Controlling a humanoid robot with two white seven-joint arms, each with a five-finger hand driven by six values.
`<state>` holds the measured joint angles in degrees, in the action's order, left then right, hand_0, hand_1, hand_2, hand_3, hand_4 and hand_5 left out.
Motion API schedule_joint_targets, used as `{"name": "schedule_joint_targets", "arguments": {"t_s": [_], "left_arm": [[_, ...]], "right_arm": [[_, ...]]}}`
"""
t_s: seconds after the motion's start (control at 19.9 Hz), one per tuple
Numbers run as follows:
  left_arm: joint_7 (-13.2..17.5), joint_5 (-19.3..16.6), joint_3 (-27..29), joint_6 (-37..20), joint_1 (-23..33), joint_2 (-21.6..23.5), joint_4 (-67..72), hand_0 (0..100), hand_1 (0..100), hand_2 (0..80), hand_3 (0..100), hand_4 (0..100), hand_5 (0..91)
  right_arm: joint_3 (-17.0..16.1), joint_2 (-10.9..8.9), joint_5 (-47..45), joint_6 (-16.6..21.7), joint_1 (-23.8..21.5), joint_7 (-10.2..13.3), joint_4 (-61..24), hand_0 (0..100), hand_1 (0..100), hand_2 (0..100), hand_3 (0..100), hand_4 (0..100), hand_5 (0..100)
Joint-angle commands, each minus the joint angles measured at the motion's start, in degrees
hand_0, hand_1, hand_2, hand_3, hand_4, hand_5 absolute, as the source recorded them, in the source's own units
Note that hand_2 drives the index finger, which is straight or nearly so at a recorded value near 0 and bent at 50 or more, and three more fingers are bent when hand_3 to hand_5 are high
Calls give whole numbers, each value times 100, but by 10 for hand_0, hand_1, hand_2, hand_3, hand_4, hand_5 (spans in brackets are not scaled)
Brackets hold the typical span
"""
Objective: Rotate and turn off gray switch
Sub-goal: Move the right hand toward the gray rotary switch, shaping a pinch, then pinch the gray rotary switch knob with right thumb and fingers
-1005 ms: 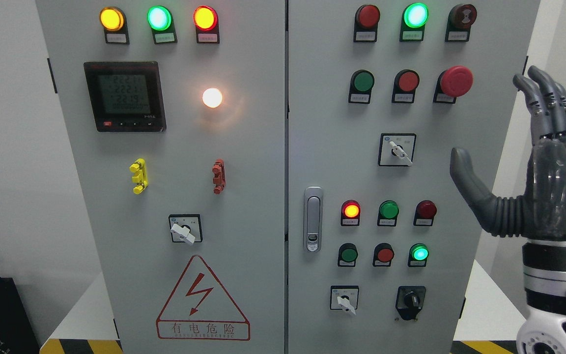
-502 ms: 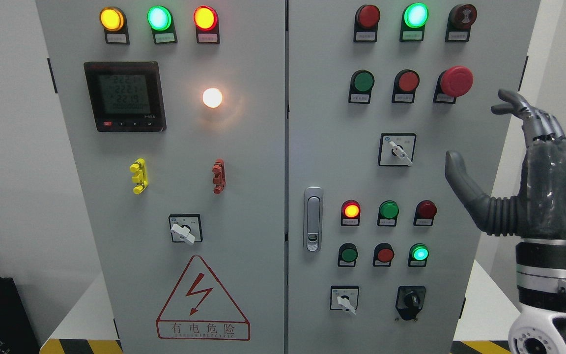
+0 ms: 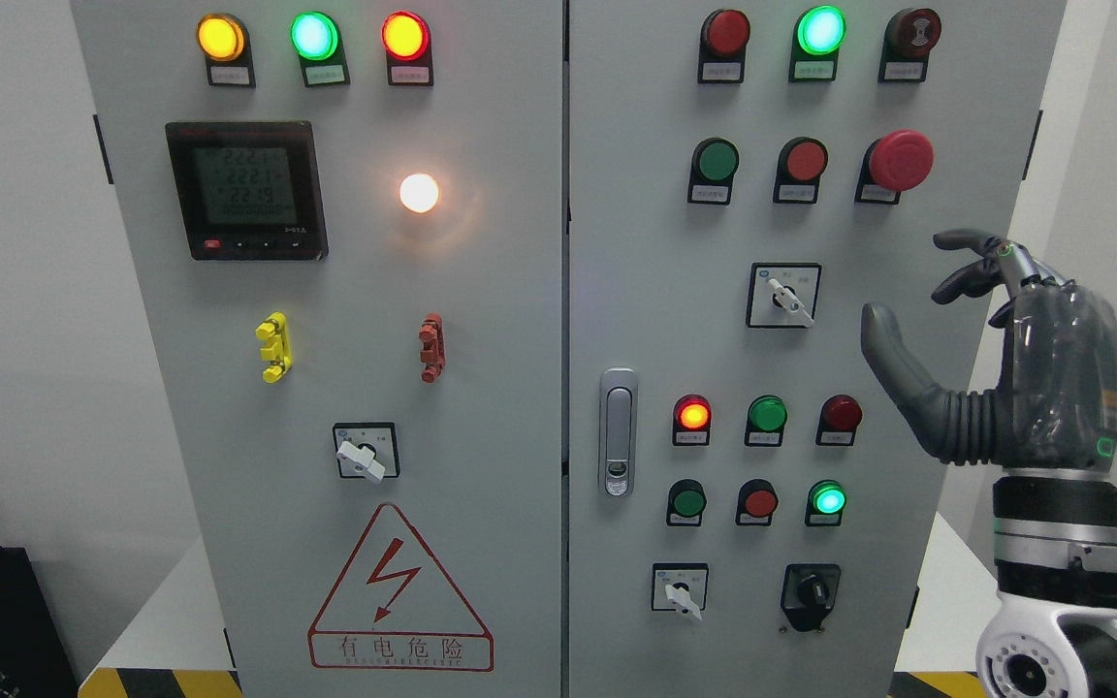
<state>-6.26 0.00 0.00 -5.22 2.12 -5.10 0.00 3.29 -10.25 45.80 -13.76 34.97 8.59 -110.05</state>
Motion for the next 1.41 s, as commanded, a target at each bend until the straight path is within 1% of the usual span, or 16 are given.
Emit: {"name": "schedule_joint_targets", "arguments": {"t_s": [0.0,0.1,0.2,0.25,0.3,0.35,0.5,0.75,0.85,1.05,1.36], "left_arm": [[2,-44,185,4,-1,0,132,120,389,0,0,0,0],[2,-44,176,4,-1,0,132,120,389,0,0,0,0],[2,-44,185,4,-1,0,132,120,389,0,0,0,0],[2,-44,185,4,-1,0,132,120,389,0,0,0,0],[2,-44,185,4,-1,0,132,120,389,0,0,0,0],[-7,-44,185,4,-1,0,132,120,389,0,0,0,0],[-7,-44,185,4,-1,0,132,120,389,0,0,0,0],[-7,-44,185,4,-1,0,132,120,389,0,0,0,0],[2,-44,184,4,-1,0,132,120,389,0,0,0,0],[2,-44,185,4,-1,0,132,120,389,0,0,0,0],[2,-44,185,4,-1,0,132,120,389,0,0,0,0]], "right_arm": [[225,120,8,-101,89,-7,212,150,231,526,786,776,944],[260,172,17,-136,89,-7,212,139,232,558,796,785,948],[356,216,26,-346,150,-15,221,129,235,578,808,791,950],[409,216,43,-443,194,-68,221,128,235,580,809,792,950],[444,216,52,-505,203,-190,221,127,247,584,813,795,954],[444,225,52,-540,212,-278,230,119,279,584,815,797,956],[444,216,52,-549,212,-288,248,105,297,575,817,801,972],[462,225,69,-558,300,-297,274,94,294,574,816,803,984],[514,225,87,-619,326,-297,300,92,297,574,816,802,986],[541,225,166,-637,335,-297,396,90,340,573,817,804,987],[541,225,175,-637,396,-305,520,85,361,570,817,806,988]]}}
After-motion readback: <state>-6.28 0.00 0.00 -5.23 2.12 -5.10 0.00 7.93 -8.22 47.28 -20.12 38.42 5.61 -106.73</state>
